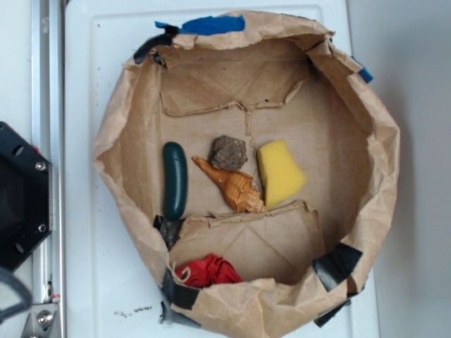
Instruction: Grab the rock.
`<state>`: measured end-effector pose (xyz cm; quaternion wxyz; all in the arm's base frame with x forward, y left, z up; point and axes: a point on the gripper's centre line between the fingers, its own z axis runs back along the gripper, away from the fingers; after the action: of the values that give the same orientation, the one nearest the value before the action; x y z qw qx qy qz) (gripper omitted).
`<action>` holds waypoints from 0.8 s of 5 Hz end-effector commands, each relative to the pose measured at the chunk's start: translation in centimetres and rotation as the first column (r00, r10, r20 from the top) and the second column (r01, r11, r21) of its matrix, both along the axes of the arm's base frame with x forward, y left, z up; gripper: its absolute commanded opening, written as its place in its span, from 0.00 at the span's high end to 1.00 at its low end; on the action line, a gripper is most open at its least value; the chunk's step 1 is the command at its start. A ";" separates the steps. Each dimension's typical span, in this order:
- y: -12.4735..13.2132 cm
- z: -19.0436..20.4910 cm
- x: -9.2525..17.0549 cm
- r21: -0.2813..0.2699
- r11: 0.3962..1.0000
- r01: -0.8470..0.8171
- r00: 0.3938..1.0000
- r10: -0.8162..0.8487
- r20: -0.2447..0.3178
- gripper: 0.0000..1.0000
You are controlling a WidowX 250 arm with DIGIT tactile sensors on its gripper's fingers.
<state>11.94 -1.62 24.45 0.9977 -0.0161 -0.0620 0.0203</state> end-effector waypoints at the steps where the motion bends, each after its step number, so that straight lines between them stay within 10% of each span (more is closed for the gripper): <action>1: 0.0 0.0 0.0 0.000 1.000 0.000 1.000 0.000 0.000 0.00; 4: 0.6 -1.0 3.8 0.026 0.997 -0.075 0.996 0.074 0.048 0.00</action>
<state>15.67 -1.32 22.84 0.9963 0.0018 -0.0732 0.0443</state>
